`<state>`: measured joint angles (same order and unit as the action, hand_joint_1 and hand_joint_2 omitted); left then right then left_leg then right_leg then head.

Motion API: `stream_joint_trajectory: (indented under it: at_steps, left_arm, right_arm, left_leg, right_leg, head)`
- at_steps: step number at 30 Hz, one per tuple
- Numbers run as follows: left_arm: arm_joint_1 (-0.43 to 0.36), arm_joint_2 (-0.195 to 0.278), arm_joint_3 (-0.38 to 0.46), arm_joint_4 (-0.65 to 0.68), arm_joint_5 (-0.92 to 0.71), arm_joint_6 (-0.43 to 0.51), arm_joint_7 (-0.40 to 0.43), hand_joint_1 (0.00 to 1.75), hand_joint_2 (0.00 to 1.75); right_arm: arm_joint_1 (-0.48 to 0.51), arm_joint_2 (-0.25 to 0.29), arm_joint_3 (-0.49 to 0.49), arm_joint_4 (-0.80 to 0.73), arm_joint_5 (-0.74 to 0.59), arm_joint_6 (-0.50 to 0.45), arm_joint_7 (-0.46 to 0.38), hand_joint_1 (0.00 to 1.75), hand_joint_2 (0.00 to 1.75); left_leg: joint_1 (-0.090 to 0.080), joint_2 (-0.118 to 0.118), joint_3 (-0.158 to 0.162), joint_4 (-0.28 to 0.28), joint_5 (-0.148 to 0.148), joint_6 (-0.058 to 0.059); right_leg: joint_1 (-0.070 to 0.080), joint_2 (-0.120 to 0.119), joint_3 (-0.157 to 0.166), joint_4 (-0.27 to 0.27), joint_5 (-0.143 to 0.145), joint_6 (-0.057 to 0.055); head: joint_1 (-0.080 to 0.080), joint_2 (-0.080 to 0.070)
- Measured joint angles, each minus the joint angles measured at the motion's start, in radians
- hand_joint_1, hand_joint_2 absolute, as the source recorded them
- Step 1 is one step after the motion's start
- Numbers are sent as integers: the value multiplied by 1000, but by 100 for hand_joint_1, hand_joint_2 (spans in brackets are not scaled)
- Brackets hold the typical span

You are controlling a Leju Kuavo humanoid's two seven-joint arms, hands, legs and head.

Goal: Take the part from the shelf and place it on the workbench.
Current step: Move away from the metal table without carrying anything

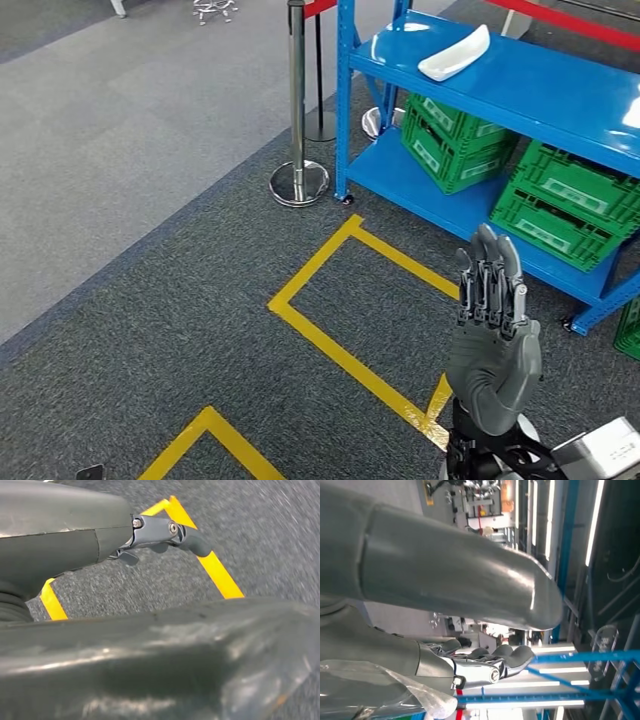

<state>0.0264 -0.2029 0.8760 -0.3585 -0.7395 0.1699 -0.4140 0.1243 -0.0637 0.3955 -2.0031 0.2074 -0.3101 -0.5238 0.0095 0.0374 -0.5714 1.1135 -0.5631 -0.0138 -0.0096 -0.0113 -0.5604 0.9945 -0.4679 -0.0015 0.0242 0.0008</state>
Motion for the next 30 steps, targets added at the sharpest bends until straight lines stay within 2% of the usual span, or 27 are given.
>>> stream_joint_trajectory:
  at_steps: [2, 3, 4, 5, 6, 7, 8, 9, 10, 11, 12, 14, 16, 17, 18, 19, 20, 22, 23, 24, 28, 30]
  left_arm:
    - [2, -1, 3, 0, -3, -1, 0, 0, 0]
    - [3, 0, 5, 0, -4, -2, 0, 0, 0]
    - [4, 0, 7, 0, -5, -2, 0, 0, 0]
    - [3, 1, 8, 0, -5, -2, -1, 0, 0]
    - [3, 2, 9, 0, -5, -2, -1, 0, 0]
    - [3, 2, 10, 0, -6, -2, -1, 0, 0]
    - [3, 3, 11, 0, -7, -2, -2, 0, 0]
    - [2, 3, 12, 0, -7, -2, -2, 0, 0]
    - [2, 3, 13, 0, -9, -2, -2, 0, 0]
    - [1, 3, 14, 0, -11, -2, -3, 0, 0]
    - [0, 2, 15, 0, -12, -2, -3, 0, 0]
    - [-2, 2, 18, 0, -15, -3, -4, 0, 0]
    - [-1, 2, 21, 0, -15, -3, -4, 0, 0]
    - [1, 2, 22, 0, -15, -3, -4, 0, 0]
    - [2, 2, 23, 0, -15, -3, -4, 0, 0]
    - [1, 2, 23, 0, -15, -3, -4, 0, 0]
    - [0, 2, 23, 0, -15, -3, -4, 0, 0]
    - [-2, 1, 23, 0, -15, -3, -4, 0, 0]
    - [-3, 1, 23, 0, -15, -3, -4, 0, 0]
    - [-5, 1, 23, 0, -15, -3, -4, 0, 0]
    - [-9, 2, 23, 0, -15, -3, -5, 0, 0]
    - [-8, 1, 23, 0, -15, -3, -5, 0, 0]
  right_arm:
    - [0, 0, 1, 0, -1, 0, 0, 0, 0]
    - [0, 0, 1, 0, -1, 0, 0, 0, 0]
    - [0, 0, 1, 0, -1, 0, 0, 0, 0]
    - [0, 0, 1, 0, -1, 0, 1, 0, 0]
    - [0, 0, 1, 0, -1, 0, 1, 0, 0]
    - [0, 0, 1, 0, -1, 0, 1, 0, 0]
    - [-1, 0, 1, 0, -1, 0, 1, 0, 0]
    - [-2, 0, 1, 0, -1, 0, 1, 0, 0]
    - [-2, 0, 1, 0, -1, 0, 2, 0, 0]
    - [-1, 0, 1, 0, -1, 0, 2, 0, 0]
    - [0, 0, 1, 0, -1, 0, 2, 0, 0]
    - [-2, 0, 1, 0, 0, -1, 3, 0, 0]
    - [-4, 0, 1, 0, 0, -1, 4, 0, 0]
    - [-4, 0, 2, 0, 0, -1, 4, 0, 0]
    - [-3, 0, 2, 1, 0, -1, 5, 0, 0]
    - [-2, 0, 2, 1, 0, -1, 5, 0, 0]
    - [-2, 0, 1, 2, 0, -1, 5, 0, 0]
    - [-2, 0, 1, 2, 0, -1, 5, 0, 0]
    - [-2, 0, 2, 2, 0, -1, 5, 0, 0]
    - [-1, 0, 2, 2, 0, -1, 5, 0, 0]
    - [-1, 0, 0, 2, 4, -4, 5, 0, 0]
    - [-1, 0, 1, 2, 5, -4, 4, 0, 0]
  left_leg:
    - [0, -23, -62, 138, -60, -1]
    - [0, -25, -81, 176, -66, 0]
    - [0, -26, -83, 174, -50, 3]
    - [0, -31, -66, 130, -14, 7]
    - [0, -44, -37, 61, 29, 13]
    - [1, -70, -9, -9, 62, 19]
    - [2, -94, 14, -65, 81, 23]
    - [2, -112, 25, -95, 87, 25]
    - [1, -119, 28, -104, 84, 27]
    - [0, -110, 29, -109, 85, 28]
    - [1, -98, 30, -113, 88, 31]
    - [6, -73, 34, -127, 95, 40]
    - [5, -46, 35, -131, 96, 46]
    - [4, -32, 35, -131, 96, 47]
    - [3, -18, 35, -130, 95, 47]
    - [2, -4, 35, -130, 94, 46]
    - [2, 6, 36, -130, 92, 44]
    - [2, 21, 40, -127, 87, 37]
    - [0, 25, 41, -125, 85, 32]
    - [-2, 27, 41, -122, 82, 28]
    - [-7, 29, 40, -116, 84, 47]
    - [-4, 29, 41, -119, 86, 46]
  right_leg:
    - [2, 24, -1, 1, 1, -3]
    - [3, 38, 0, 1, 1, -4]
    - [4, 52, 1, 1, 1, -4]
    - [5, 66, 2, 2, 1, -4]
    - [5, 79, 4, 2, 1, -4]
    - [7, 91, 4, 3, 1, -2]
    - [6, 102, 2, 5, 2, 1]
    - [4, 113, -3, 6, 3, 6]
    - [2, 123, -8, 7, 5, 12]
    - [-1, 134, -14, 6, 8, 19]
    - [-2, 134, -19, 7, 8, 25]
    - [1, 92, -44, 47, -19, 33]
    - [2, 34, -101, 163, -81, 39]
    - [0, 23, -132, 229, -109, 43]
    - [-1, 18, -152, 274, -121, 46]
    - [-2, 15, -155, 283, -115, 48]
    - [-3, 11, -135, 248, -90, 49]
    - [-2, -5, -56, 107, -31, 47]
    - [-1, -11, -21, 47, -15, 43]
    - [0, -14, 2, 10, -8, 40]
    - [3, -13, 12, -4, -6, 34]
    - [6, -13, 11, -4, -8, 31]
  head:
    - [-1, 0]
    - [-1, 0]
    - [-1, 0]
    - [-1, 0]
    - [-1, 0]
    - [0, 0]
    - [0, 0]
    - [0, 0]
    - [0, 0]
    - [-1, 0]
    - [-1, 0]
    - [5, 0]
    - [12, 0]
    - [14, 0]
    - [14, 0]
    - [14, 0]
    - [15, 0]
    - [14, 0]
    - [14, 0]
    - [14, 0]
    - [13, 0]
    - [13, 0]
